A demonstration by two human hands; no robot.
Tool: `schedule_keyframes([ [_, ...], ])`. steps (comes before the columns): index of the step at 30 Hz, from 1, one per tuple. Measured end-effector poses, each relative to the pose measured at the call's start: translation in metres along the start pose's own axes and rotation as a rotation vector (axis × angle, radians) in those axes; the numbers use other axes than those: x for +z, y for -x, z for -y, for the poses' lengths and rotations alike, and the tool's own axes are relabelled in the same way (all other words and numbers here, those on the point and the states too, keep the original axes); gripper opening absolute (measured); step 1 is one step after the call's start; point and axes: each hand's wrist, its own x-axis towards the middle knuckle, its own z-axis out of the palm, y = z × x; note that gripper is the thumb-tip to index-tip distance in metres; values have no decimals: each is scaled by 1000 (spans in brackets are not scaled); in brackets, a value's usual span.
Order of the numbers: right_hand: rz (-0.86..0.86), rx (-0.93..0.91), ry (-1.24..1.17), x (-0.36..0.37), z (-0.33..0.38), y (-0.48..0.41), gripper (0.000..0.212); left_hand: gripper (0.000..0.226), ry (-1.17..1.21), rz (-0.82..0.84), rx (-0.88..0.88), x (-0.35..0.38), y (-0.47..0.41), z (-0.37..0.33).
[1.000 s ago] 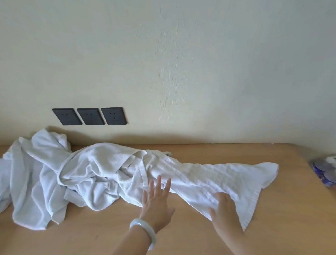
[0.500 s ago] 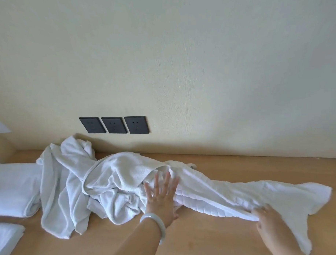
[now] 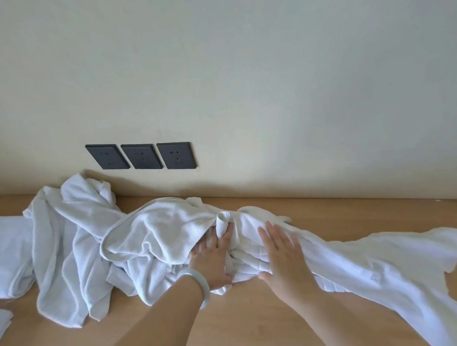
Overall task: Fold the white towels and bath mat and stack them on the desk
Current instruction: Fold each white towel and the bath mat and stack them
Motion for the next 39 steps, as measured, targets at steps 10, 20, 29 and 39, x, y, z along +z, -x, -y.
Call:
schedule_keyframes([
  [10, -462, 157, -113, -77, -40, -40, 44, 109, -133, 13, -450, -13, -18, 155],
  [20, 121, 197, -595, -21, -28, 89, 43, 99, 423, -67, -94, -56, 6, 0],
  [29, -296, 1561, -1805, -56, -70, 151, 18, 103, 1424, 151, -661, 0, 27, -58],
  [39, -344, 1345, -2489, -56, -61, 125, 62, 35, 2291, 136, -720, -74, 89, -75],
])
